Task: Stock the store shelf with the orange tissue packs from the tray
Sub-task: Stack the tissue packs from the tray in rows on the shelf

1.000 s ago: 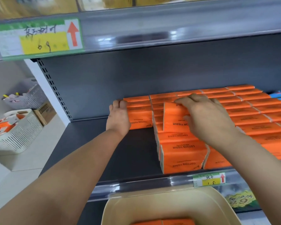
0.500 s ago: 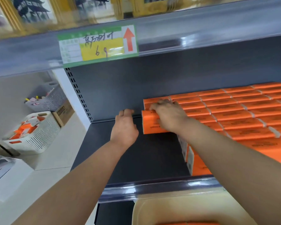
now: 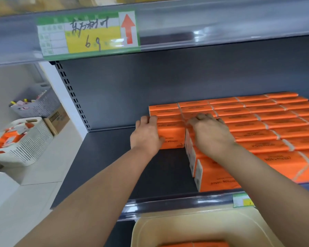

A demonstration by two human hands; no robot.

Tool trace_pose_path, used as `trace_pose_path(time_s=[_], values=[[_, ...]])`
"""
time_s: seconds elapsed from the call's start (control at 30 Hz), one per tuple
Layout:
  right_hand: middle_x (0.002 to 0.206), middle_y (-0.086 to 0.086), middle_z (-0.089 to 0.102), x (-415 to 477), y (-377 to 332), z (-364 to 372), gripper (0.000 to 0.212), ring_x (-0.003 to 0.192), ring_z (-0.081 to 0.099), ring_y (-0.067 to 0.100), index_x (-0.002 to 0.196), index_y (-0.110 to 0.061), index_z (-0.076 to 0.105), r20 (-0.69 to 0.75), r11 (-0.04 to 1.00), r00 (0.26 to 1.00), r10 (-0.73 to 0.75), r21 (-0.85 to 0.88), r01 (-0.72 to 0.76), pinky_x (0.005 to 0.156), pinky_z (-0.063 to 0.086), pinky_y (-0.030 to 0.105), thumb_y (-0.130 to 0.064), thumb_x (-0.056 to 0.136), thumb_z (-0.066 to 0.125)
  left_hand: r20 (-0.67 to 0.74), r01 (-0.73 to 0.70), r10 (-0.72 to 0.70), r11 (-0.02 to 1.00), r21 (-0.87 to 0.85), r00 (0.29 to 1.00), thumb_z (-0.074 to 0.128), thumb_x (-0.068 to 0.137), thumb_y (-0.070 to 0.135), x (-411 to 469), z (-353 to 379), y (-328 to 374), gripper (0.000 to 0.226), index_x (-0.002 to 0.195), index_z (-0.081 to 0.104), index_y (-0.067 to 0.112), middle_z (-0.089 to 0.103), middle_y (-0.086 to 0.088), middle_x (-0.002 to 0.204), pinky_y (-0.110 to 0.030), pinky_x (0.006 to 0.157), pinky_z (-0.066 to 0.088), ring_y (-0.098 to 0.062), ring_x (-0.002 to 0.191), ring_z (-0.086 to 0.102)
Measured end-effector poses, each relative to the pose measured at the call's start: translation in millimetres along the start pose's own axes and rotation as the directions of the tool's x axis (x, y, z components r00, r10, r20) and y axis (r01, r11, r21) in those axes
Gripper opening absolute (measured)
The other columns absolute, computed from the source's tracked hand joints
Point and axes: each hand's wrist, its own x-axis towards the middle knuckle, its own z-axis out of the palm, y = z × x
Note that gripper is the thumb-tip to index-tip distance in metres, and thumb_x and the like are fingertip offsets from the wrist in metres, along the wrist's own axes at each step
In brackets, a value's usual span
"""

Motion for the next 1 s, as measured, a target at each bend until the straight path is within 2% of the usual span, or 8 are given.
trace_pose_path(time_s=[0.1, 0.33, 0.5, 0.63, 0.73, 0.83, 0.9, 1.0], values=[[0.128, 0.002, 0.053, -9, 7, 2, 0.050, 0.124, 0.046, 0.025, 0.130, -0.026, 0.051, 0.084, 0.998, 0.996, 0.034, 0.054, -0.039, 0.100, 0.037, 0.040, -0.005, 0.086, 0.041, -0.011, 0.059, -0.058, 0.997, 0.047, 0.998, 0.071, 0.081, 0.037, 5, 4, 11, 0.062, 0.131, 0.041, 0.015, 0.042, -0.006, 0.127, -0.039, 0.079, 0.051, -0.024, 0.117, 0.044], [0.128, 0.002, 0.053, -12, 10, 1, 0.055, 0.123, 0.046, 0.024, 0.129, -0.024, 0.052, 0.095, 0.995, 0.995, 0.030, 0.090, -0.039, 0.098, 0.038, 0.039, 0.002, 0.082, 0.042, -0.028, 0.090, -0.089, 0.995, 0.036, 0.996, 0.072, 0.081, 0.034, 4, 2, 19, 0.061, 0.126, 0.041, 0.010, 0.042, -0.009, 0.124, -0.037, 0.082, 0.051, -0.025, 0.114, 0.047], [0.127, 0.001, 0.053, -32, 9, -7, 0.056, 0.123, 0.045, 0.025, 0.131, -0.025, 0.049, 0.024, 0.994, 1.000, -0.008, 0.109, 0.005, 0.098, 0.038, 0.040, -0.001, 0.081, 0.047, -0.036, 0.053, -0.052, 0.998, 0.017, 0.998, 0.070, 0.082, 0.035, -18, -14, 21, 0.060, 0.128, 0.041, 0.010, 0.043, -0.009, 0.126, -0.039, 0.082, 0.053, -0.026, 0.116, 0.045], [0.118, 0.002, 0.057, -61, 8, -15, 0.041, 0.117, 0.050, 0.026, 0.123, -0.025, 0.055, -0.089, 0.993, 0.994, -0.058, 0.098, 0.066, 0.094, 0.040, 0.040, -0.011, 0.085, 0.050, -0.058, -0.018, 0.018, 1.000, -0.016, 0.998, 0.067, 0.085, 0.029, -51, -33, 29, 0.054, 0.130, 0.043, 0.011, 0.045, -0.009, 0.128, -0.042, 0.086, 0.049, -0.027, 0.120, 0.043], [0.104, 0.006, 0.065, -95, 5, -18, 0.024, 0.102, 0.059, 0.032, 0.110, -0.020, 0.063, -0.248, 0.973, 0.959, -0.136, 0.147, 0.176, 0.081, 0.046, 0.041, -0.016, 0.087, 0.056, -0.106, -0.091, 0.087, 0.995, -0.039, 0.991, 0.062, 0.088, 0.024, -86, -44, 37, 0.045, 0.129, 0.046, 0.014, 0.049, -0.005, 0.127, -0.039, 0.079, 0.048, -0.023, 0.119, 0.044], [0.084, 0.004, 0.067, -140, 2, -6, 0.019, 0.081, 0.064, 0.029, 0.094, -0.018, 0.068, -0.325, 0.952, 0.921, -0.214, 0.141, 0.271, 0.065, 0.049, 0.036, -0.013, 0.076, 0.069, -0.109, -0.141, 0.130, 0.986, -0.092, 0.985, 0.059, 0.089, 0.022, -128, -38, 44, 0.037, 0.125, 0.049, 0.018, 0.052, -0.001, 0.123, -0.035, 0.073, 0.045, -0.020, 0.115, 0.045], [0.081, 0.003, 0.067, -171, 3, 12, 0.019, 0.078, 0.064, 0.029, 0.091, -0.019, 0.068, -0.268, 0.950, 0.940, -0.210, 0.170, 0.261, 0.063, 0.050, 0.036, -0.012, 0.074, 0.071, -0.102, -0.166, 0.153, 0.977, -0.136, 0.983, 0.059, 0.088, 0.020, -158, -24, 46, 0.034, 0.121, 0.052, 0.018, 0.054, 0.000, 0.120, -0.036, 0.077, 0.046, -0.020, 0.114, 0.046], [0.095, 0.001, 0.067, -214, 8, 46, 0.020, 0.093, 0.063, 0.027, 0.100, -0.022, 0.067, -0.077, 0.963, 0.982, -0.170, 0.197, 0.182, 0.075, 0.049, 0.038, -0.017, 0.082, 0.065, -0.007, -0.144, 0.145, 0.973, -0.179, 0.989, 0.056, 0.089, 0.018, -202, 5, 44, 0.031, 0.120, 0.054, 0.020, 0.055, 0.001, 0.119, -0.033, 0.087, 0.044, -0.019, 0.114, 0.049]])
